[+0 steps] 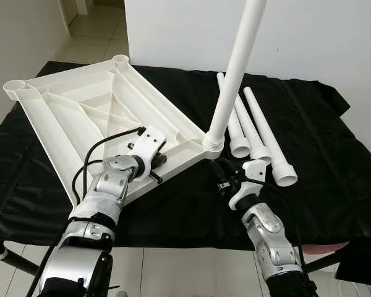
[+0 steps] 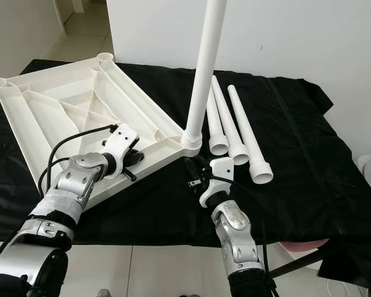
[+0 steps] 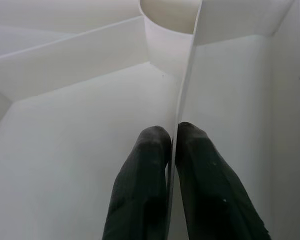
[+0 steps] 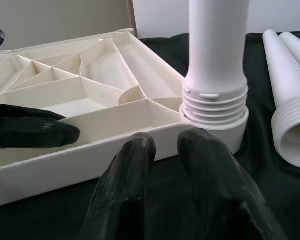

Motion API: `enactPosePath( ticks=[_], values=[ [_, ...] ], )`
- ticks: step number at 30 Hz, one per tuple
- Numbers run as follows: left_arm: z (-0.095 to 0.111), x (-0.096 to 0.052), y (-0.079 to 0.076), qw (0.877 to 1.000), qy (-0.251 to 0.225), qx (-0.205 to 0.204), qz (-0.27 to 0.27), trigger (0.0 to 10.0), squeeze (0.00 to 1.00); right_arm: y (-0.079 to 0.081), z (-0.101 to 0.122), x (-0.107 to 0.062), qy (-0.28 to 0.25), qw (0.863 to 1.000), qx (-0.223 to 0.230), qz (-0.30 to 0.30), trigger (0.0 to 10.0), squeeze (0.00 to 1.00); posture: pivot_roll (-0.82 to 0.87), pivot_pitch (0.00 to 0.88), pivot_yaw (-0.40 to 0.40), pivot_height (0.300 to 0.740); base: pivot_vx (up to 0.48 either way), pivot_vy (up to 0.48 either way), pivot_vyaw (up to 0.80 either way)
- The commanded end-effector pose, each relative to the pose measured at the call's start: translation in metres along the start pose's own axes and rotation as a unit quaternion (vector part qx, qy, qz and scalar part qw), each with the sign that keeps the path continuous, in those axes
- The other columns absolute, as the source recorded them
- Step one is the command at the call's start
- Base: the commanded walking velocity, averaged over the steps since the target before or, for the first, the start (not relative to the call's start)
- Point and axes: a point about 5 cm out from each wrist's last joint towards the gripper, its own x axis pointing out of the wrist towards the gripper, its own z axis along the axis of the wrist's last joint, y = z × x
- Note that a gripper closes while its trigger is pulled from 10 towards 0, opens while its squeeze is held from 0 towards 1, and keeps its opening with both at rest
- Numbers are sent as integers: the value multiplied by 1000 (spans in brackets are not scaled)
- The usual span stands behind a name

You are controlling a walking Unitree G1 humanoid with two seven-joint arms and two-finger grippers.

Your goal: Building children table

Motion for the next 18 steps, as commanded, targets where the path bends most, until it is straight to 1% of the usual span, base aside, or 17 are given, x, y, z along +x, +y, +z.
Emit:
enactPosePath(
  ticks=[1,2,3,5,9,10,11,12,13,15,16,17,18],
  values=[
    [16,-2,8,989,-49,-1,137,10000,0,-2,-2,0,3,1000,-6,-4,10000,0,3,2,-34,740,0,0,0],
    [16,-2,8,990,-51,-6,135,10000,329,-2,-2,0,3,1000,-6,-4,10000,0,3,4,-35,740,0,0,0],
    [16,-2,7,990,-55,-15,127,10000,1000,-1,-2,0,3,1000,-6,-4,10000,0,3,4,-35,740,0,0,0],
    [17,-3,7,991,-61,-24,119,10000,1000,-1,-2,1,3,1000,-6,-3,10000,0,3,4,-35,740,0,0,0],
    [17,-3,7,991,-62,-25,117,10000,1000,-1,-2,1,3,1000,-6,-3,10000,0,3,4,-35,740,0,0,0],
    [19,-4,6,991,-70,-18,110,10000,1000,-2,-2,1,4,1000,-6,-4,10000,0,4,3,-34,740,0,0,0],
    [19,-4,6,991,-70,-18,110,10000,1000,-2,-2,1,4,1000,-6,-4,10000,0,4,3,-34,740,0,0,0],
    [22,-6,6,992,-84,-22,96,10000,1000,-2,-3,0,4,1000,-6,-4,10000,0,5,2,-34,740,0,0,0],
    [27,-11,8,990,-111,-30,78,10000,0,-2,-3,0,6,1000,-7,-4,10000,0,6,2,-36,740,0,0,0],
    [27,-11,8,990,-111,-30,78,10000,0,-2,-3,0,6,1000,-7,-4,10000,0,6,2,-36,740,0,0,0],
    [28,-15,9,989,-123,-33,69,10000,0,-1,-4,0,6,1000,-7,-4,10000,0,8,0,-37,740,0,0,0],
    [30,-22,15,988,-140,-17,69,10000,0,-1,-4,1,6,1000,-7,-2,10000,0,8,0,-38,740,0,0,0],
    [30,-22,15,988,-140,-17,69,10000,0,-1,-4,1,6,1000,-7,-2,10000,0,8,0,-38,740,0,0,0]
  ],
)
